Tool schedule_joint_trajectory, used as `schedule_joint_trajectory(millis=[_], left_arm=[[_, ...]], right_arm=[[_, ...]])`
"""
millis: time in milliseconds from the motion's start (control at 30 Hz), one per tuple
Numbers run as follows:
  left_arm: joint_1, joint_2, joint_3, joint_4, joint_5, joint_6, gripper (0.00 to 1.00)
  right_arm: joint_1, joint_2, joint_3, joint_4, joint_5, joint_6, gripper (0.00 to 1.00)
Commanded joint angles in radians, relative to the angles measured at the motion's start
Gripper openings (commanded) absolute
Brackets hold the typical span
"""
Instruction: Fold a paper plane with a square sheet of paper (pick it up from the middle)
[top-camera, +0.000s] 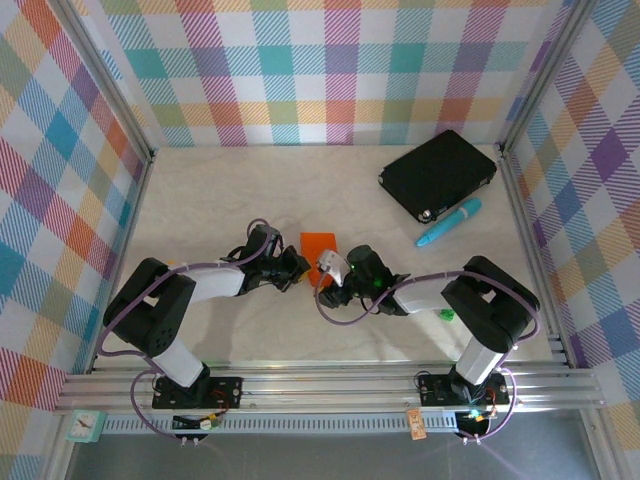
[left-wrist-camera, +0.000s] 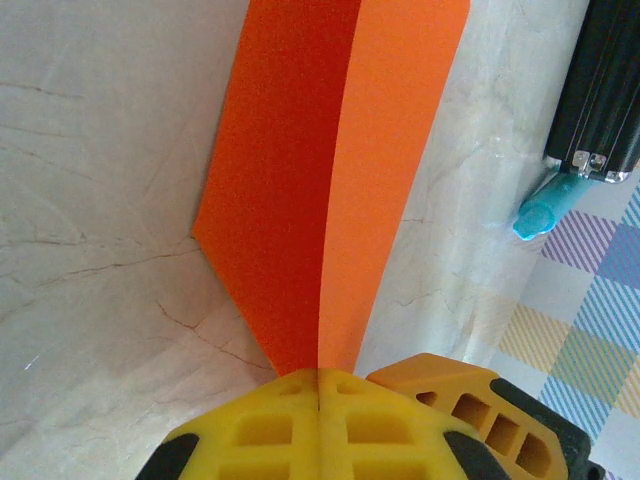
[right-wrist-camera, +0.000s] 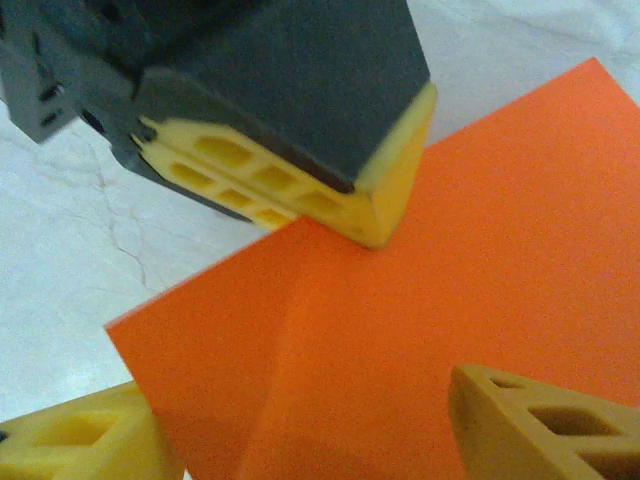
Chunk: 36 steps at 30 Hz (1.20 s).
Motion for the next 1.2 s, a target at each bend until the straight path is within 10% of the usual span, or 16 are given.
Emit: schedule_joint_trajectory(millis=[0, 867, 1167], left_arm=[[0.011, 0.016, -0.003, 0.019, 0.009, -0.023, 0.0], [0.011, 0.015, -0.009, 0.02, 0.006, -0.026, 0.0], [0.039, -0.044, -0.013, -0.016, -0.02, -0.015, 0.1]], right_arm=[[0.01, -0.001, -0.038, 0.147, 0.064, -0.046, 0.64], [0.021, 0.001, 0.02, 0.058, -0.062, 0.009, 0.41], [0.022, 0.007, 0.043, -0.029, -0.057, 0.029, 0.12]])
